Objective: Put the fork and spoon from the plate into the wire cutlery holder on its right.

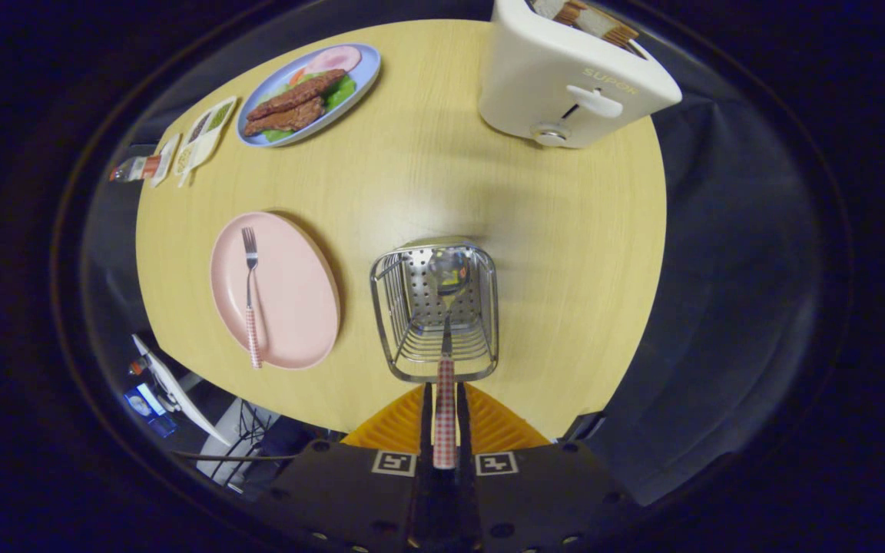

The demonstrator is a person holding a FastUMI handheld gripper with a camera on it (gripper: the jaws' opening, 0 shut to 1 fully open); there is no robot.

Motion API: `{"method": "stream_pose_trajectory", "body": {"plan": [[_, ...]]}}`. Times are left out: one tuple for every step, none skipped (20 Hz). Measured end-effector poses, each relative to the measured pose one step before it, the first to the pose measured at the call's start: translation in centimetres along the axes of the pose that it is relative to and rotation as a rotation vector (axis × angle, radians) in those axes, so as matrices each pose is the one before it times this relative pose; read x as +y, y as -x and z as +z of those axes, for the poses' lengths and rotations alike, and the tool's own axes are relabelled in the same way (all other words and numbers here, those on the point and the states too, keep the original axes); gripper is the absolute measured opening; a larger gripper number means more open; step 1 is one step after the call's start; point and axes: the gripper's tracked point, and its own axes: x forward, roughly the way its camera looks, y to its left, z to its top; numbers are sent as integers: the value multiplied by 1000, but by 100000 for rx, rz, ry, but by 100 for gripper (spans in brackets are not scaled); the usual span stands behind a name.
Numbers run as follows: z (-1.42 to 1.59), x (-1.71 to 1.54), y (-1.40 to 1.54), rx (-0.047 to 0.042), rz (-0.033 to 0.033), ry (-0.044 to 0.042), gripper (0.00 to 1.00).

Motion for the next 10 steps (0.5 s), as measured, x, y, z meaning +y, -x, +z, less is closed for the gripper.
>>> {"method": "stream_pose_trajectory", "body": {"plan": [[136,92,92,-1751,285,-218,14],[208,129,422,-2839,538,198,16],[236,263,435,-3749,737,959,19],[354,147,470,-4657,177,909,38],[568,261,657,-5778,436,500,45],[451,554,577,-6532,1209,511,53],[395,853,843,-6908,2748,-64,60],[312,1208,737,-8294,3110,-810,73],[272,1091,450,-7922,2094,92,75],[-22,1091,391,-7668,1274,431,77]]}}
